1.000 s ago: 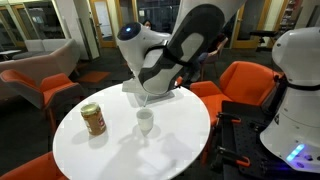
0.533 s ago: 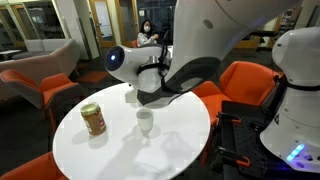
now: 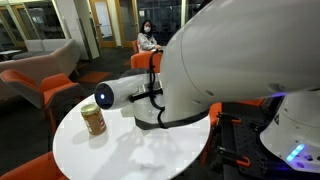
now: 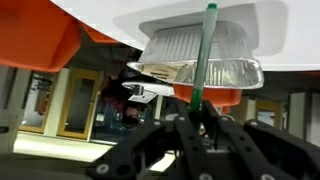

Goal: Pick the marker on the table and put it in the cup

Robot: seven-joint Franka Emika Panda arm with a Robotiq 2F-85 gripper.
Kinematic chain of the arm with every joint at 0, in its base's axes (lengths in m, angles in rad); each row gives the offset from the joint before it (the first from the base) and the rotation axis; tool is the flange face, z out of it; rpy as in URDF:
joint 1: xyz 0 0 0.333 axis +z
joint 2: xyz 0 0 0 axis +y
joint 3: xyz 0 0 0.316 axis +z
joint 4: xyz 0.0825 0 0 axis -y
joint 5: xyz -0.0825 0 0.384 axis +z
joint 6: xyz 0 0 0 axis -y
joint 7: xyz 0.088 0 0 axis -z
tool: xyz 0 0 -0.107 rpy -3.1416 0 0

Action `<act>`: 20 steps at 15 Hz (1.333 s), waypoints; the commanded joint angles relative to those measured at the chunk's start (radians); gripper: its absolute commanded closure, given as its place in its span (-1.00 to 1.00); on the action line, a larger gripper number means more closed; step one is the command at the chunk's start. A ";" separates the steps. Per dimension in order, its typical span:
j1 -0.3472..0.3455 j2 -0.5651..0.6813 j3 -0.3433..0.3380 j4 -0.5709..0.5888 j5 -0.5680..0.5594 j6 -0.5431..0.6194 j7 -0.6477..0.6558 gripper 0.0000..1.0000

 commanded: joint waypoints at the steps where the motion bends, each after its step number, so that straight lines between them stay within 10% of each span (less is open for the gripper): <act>1: -0.031 0.056 0.032 0.058 -0.023 0.003 0.058 0.89; 6: -0.042 0.071 0.088 0.092 -0.022 0.037 0.077 0.89; 7: -0.043 0.064 0.097 0.091 -0.019 0.043 0.075 0.08; 15: -0.040 -0.012 0.098 0.049 -0.008 0.053 0.053 -1.00; 20: -0.033 -0.079 0.079 0.018 -0.011 0.064 0.048 -1.00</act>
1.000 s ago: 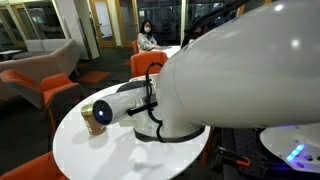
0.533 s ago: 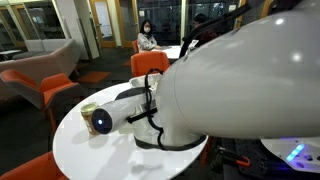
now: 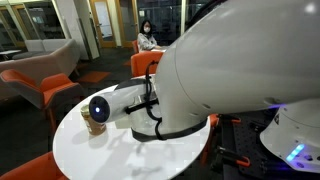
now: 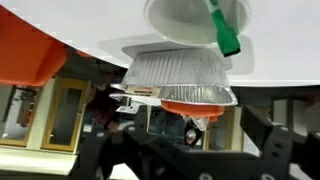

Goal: Pick the marker on the table and put it in the cup

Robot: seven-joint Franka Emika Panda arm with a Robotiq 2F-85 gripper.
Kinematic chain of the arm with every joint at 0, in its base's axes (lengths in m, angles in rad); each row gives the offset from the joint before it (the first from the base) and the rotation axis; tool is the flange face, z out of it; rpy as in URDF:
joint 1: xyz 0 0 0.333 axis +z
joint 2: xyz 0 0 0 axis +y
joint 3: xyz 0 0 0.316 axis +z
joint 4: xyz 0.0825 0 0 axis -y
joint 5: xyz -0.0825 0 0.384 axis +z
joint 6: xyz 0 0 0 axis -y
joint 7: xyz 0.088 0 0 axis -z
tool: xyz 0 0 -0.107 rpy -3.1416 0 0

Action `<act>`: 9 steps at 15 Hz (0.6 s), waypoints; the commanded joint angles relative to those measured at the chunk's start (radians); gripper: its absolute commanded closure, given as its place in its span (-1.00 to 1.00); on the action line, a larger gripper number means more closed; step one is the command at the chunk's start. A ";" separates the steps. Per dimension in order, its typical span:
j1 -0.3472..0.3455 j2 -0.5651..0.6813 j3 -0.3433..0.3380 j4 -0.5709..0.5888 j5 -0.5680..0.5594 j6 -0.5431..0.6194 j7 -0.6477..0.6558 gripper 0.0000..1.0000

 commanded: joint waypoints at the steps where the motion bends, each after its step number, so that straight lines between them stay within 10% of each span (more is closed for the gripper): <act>1: 0.004 -0.094 -0.005 -0.051 -0.015 0.036 -0.001 -1.00; 9: 0.027 -0.296 -0.036 -0.140 -0.026 0.063 -0.065 -1.00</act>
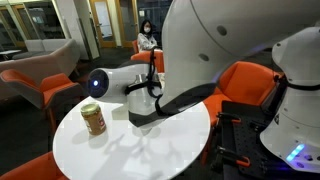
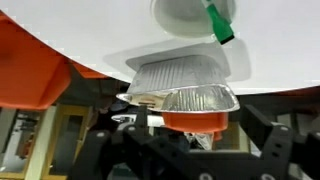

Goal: Pick the marker on the table and put it in the cup

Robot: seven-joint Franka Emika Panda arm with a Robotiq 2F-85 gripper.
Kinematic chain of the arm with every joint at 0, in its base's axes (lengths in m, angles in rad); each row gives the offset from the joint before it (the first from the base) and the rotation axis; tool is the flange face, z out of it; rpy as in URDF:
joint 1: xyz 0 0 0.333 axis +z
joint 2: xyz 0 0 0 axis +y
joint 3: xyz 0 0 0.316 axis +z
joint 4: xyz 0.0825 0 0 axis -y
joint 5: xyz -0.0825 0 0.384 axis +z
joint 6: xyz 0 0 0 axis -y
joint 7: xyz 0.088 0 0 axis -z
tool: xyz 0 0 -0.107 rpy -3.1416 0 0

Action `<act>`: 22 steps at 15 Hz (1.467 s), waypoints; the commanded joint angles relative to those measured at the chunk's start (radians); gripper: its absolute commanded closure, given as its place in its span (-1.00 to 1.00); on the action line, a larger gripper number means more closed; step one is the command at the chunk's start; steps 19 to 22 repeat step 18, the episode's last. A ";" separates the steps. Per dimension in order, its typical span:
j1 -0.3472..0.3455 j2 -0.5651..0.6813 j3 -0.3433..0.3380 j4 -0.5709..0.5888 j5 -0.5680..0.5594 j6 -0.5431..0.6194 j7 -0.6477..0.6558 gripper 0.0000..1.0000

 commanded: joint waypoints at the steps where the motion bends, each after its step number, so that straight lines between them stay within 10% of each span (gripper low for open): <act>1: 0.010 -0.149 -0.005 -0.076 -0.024 0.054 -0.050 -1.00; 11: 0.000 -0.501 -0.010 -0.234 -0.086 0.190 -0.283 -1.00; 22: 0.014 -0.564 -0.057 -0.323 -0.138 0.306 -0.332 -1.00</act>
